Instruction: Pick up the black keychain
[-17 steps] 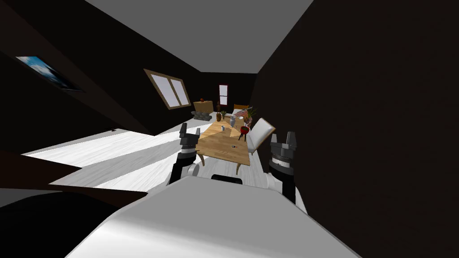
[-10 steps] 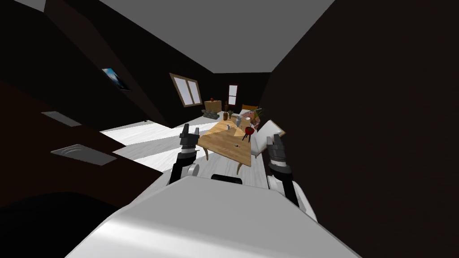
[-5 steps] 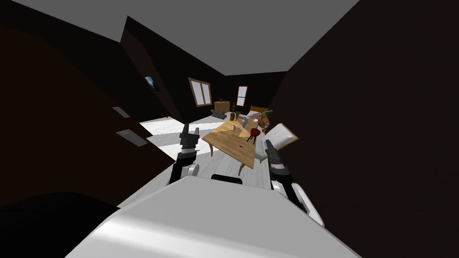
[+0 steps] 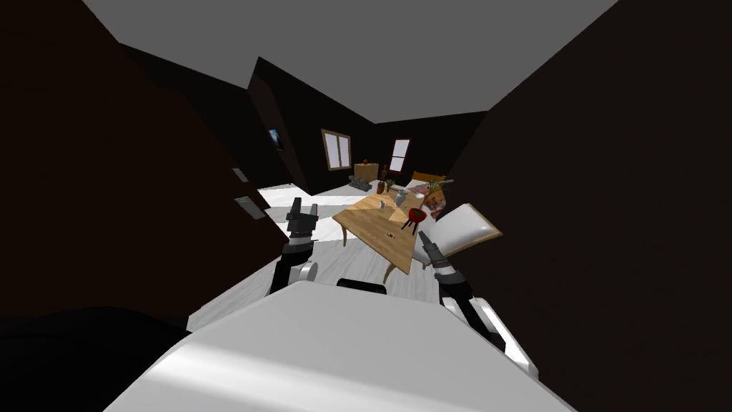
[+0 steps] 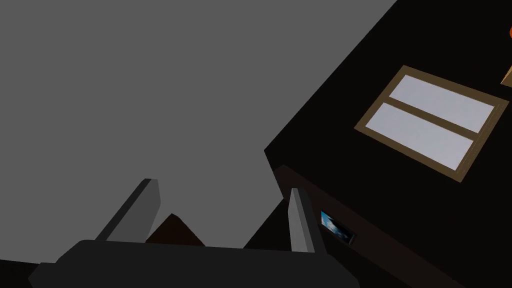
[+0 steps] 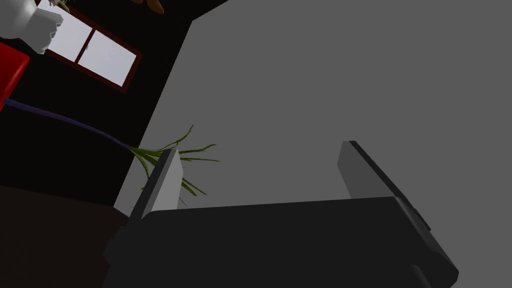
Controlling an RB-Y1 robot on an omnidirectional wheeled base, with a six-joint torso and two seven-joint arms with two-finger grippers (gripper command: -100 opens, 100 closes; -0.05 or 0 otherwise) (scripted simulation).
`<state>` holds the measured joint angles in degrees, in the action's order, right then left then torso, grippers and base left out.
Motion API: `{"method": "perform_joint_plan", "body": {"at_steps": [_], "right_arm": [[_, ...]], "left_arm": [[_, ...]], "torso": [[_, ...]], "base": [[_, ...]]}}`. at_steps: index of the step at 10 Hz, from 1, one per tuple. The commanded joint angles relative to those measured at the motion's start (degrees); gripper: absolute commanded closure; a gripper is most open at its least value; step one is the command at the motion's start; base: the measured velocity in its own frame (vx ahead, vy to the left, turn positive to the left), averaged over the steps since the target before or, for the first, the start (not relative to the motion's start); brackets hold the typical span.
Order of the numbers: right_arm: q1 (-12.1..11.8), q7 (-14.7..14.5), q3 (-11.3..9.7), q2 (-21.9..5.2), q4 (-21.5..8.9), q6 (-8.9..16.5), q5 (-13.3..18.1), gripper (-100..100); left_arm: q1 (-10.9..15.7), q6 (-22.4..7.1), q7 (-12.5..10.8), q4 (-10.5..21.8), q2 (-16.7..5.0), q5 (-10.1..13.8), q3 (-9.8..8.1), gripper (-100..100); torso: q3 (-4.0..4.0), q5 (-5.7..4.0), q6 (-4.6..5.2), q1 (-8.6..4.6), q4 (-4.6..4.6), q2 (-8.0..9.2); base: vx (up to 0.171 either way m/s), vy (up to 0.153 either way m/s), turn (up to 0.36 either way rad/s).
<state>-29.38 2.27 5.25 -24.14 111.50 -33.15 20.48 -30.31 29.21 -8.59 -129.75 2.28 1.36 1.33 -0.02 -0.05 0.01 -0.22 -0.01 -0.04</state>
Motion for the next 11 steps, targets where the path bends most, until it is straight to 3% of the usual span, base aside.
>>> {"method": "perform_joint_plan", "body": {"at_steps": [1, 4, 7, 9, 10, 11], "right_arm": [[0.58, -0.18, 0.17, -1.35, -2.72, -0.17, 0.90, -100], [-0.50, -0.91, 0.57, -5.81, -7.09, -0.30, 4.73, -100], [-1.13, -1.27, 0.64, -8.01, -11.08, -0.38, 6.73, -100], [-2.56, -1.99, 0.46, -12.16, -15.29, -0.56, 10.48, -100], [-2.56, -1.99, 0.46, -12.18, -16.86, -0.56, 10.82, -100], [-3.33, -2.34, 0.19, -14.11, -18.69, -0.65, 12.89, -100]], "left_arm": [[0.00, 0.00, 0.00, 0.00, 0.00, 0.00, 0.00, 0], [-0.01, 0.00, 0.00, 0.00, 0.00, 0.00, -0.01, 0], [0.00, 0.00, 0.00, 0.00, 0.00, 0.00, 0.00, 0], [0.00, 0.00, 0.00, 0.00, 0.00, 0.00, 0.00, 0], [-0.01, 0.00, 0.00, 0.00, 0.00, 0.00, 0.00, 0], [-0.02, 0.00, 0.00, 0.00, 0.00, 0.00, -0.01, 0]], "torso": [[0.00, 0.00, 0.00, 0.00, 0.00, 0.00], [-0.04, 0.01, 0.04, 0.05, -0.01, -0.06], [-0.05, 0.02, -0.01, 0.07, -0.02, -0.08], [-0.07, 0.02, -0.01, 0.10, -0.02, -0.12], [-0.08, 0.02, 0.01, 0.11, -0.03, -0.14], [-0.09, 0.02, 0.05, 0.10, -0.03, -0.15]], "base": [[-0.014, -0.019, 0.181], [-0.012, -0.011, 0.312], [-0.006, -0.008, 0.242], [0.002, 0.004, 0.416], [0.008, 0.000, 0.210], [0.016, 0.011, 0.353]]}}
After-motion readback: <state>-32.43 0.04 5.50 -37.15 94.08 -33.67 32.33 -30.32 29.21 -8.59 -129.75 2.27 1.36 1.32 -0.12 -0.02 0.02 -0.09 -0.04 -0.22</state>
